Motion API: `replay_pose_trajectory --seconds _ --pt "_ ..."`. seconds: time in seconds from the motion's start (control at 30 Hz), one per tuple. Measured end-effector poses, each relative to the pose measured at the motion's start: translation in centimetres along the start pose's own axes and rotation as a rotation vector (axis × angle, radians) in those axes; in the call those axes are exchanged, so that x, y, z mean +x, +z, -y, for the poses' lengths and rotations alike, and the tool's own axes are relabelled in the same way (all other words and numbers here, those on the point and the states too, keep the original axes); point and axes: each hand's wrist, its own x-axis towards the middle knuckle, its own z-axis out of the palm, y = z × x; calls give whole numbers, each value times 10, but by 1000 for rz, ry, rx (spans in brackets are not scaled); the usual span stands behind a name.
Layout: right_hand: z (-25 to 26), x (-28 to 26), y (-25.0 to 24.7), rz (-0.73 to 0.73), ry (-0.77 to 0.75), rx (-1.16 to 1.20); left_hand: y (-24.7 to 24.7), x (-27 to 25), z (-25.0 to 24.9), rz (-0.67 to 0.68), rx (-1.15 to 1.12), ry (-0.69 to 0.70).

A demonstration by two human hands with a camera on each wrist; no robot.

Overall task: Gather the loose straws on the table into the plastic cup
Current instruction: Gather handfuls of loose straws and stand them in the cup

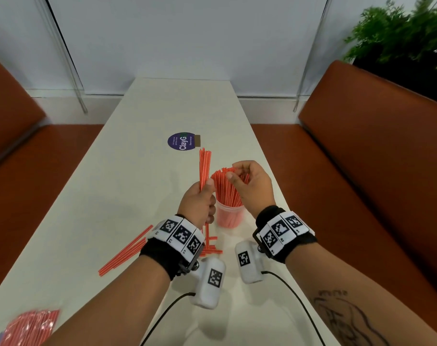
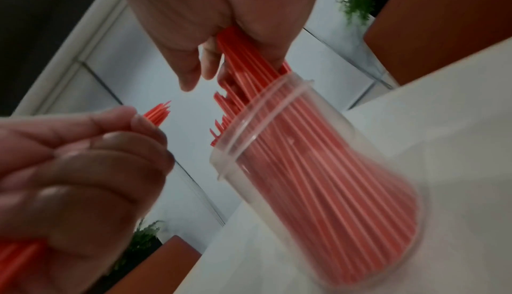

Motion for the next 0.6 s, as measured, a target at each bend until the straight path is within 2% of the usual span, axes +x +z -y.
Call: replay_pose_trajectory --seconds 0.13,0.2,0.27,0.33,0.43,0.53,0.6 --pt "16 1 -8 -12 -118 -115 3 0 -9 3 -28 55" --pt "23 2 -16 -77 -174 -140 6 0 -16 -11 -32 110" --pt "24 -1 -24 -172 -173 -105 10 2 -26 -33 -54 202" --pt "20 -7 -28 -190 -118 -79 17 6 -39 -53 -88 297" --pt "1 -23 -27 -38 -76 -235 30 15 -52 -83 -116 385" --pt "-22 -37 -22 150 -138 -467 44 23 -47 -98 -83 400" --pt "-30 -41 -21 197 -144 -529 50 25 -36 -104 -21 398"
